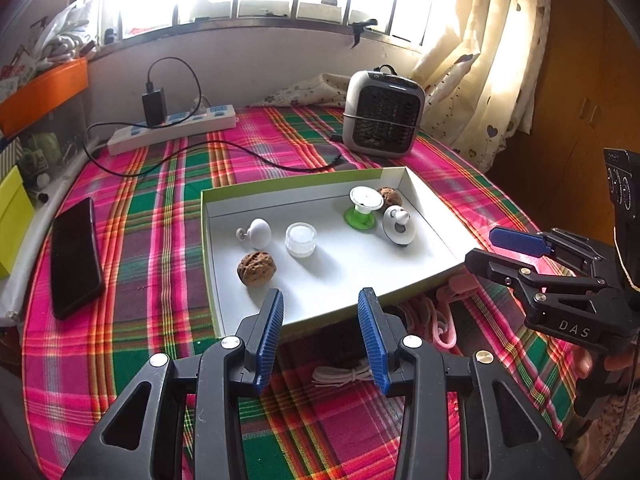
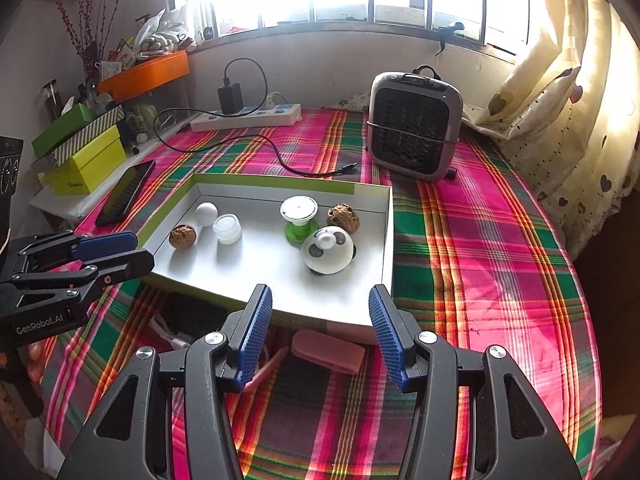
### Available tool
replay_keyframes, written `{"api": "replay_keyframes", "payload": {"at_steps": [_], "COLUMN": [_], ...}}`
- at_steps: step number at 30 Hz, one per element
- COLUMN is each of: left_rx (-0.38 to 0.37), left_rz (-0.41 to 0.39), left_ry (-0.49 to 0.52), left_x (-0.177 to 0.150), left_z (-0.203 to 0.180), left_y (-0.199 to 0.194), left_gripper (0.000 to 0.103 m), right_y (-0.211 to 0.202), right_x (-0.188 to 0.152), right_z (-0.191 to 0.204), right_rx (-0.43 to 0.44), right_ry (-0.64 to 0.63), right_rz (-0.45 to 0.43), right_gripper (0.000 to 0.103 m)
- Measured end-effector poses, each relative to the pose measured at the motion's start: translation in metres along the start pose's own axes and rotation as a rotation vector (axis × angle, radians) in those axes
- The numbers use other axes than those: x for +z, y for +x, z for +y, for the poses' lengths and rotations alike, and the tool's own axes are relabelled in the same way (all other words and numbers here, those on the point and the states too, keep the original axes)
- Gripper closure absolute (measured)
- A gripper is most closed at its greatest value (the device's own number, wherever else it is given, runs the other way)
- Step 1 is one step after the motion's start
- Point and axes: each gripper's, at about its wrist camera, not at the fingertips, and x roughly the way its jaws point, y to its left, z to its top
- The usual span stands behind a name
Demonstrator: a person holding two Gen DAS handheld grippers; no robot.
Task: Organize objects
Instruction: 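Withdraw both open tools from the box toward the cables in front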
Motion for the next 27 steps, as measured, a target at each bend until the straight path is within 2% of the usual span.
{"api": "replay_keyframes", "payload": {"at_steps": [17, 27], "left_rx": [-0.077, -0.094], "left_rz": [0.071, 0.099], "left_ry": [0.037, 0.070], "left_x": [-0.027, -0.032], "left_z": [-0.008, -0.012], "left_y": [0.011, 0.022], "left_gripper": [0.066, 0.063], "right_y": [0.001, 0.007], "right_x": [-0.025, -0.035], "right_z": [0.004, 0.010], "right_rx": [0.013, 0.036], "right_ry": [0.024, 0.026], "right_rz": [0.035, 0.065], "right_gripper": [0.052, 0.051]}}
